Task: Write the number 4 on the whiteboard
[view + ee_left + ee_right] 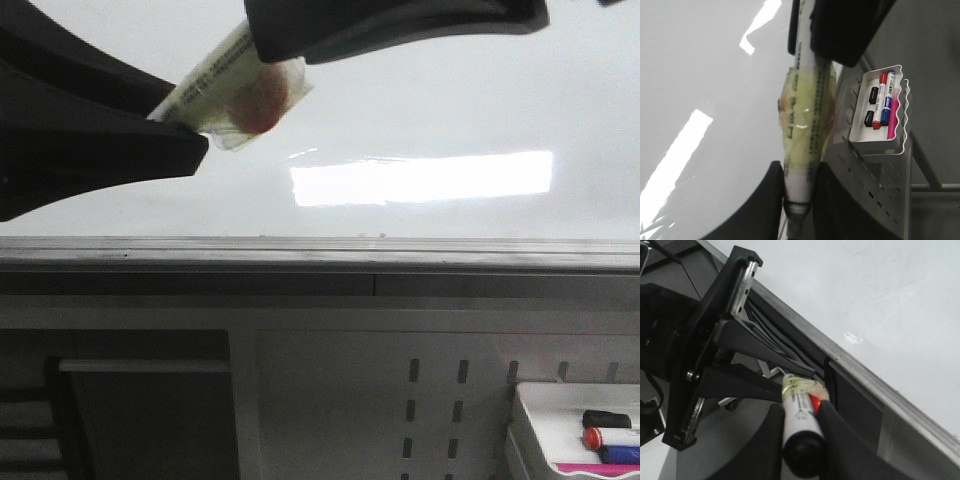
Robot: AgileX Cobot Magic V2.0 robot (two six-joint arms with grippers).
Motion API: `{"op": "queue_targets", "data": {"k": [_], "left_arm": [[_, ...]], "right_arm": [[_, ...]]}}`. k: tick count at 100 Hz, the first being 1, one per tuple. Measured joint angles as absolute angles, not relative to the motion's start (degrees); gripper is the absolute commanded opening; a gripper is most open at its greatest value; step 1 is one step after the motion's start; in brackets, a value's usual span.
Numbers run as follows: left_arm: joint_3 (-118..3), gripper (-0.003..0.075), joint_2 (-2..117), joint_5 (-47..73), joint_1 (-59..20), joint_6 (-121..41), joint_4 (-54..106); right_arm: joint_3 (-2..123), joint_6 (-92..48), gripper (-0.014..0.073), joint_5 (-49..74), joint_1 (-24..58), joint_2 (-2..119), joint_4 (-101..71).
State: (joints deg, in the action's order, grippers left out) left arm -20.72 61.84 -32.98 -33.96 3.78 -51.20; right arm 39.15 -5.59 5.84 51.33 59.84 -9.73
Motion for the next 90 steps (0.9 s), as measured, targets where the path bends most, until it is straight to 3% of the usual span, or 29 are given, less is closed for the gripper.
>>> {"op": "queue_targets", "data": {"k": [8,21,28,51,90], "left_arm": [[-20.7,0.0083,61.8,-33.0,-34.0,3.8,-50.8],[-20.7,0.0279,61.8,-33.1,-34.0,3.9,-48.4],[-20.7,0.0330,61.7,-32.8,-34.0,5.8,-45.9],[-20.7,0.0334,58.9,-23.1,-34.0,9.9,-32.7],[-20.6,0.0334,51.8,-14.8,-34.0,10.1,-28.4]], "right_arm": [[39.2,-5.6,-0.0066,5.8,51.3,59.8,-9.9],[39.4,-5.5,-0.0066,6.0,51.2,59.8,-9.9],[39.8,-5.5,-0.0066,6.8,50.5,59.9,-9.9],[47.5,-5.5,-0.0066,11.8,46.9,64.5,-8.7],[64.6,-5.5,-0.0066,13.1,37.8,79.7,-3.7]]}}
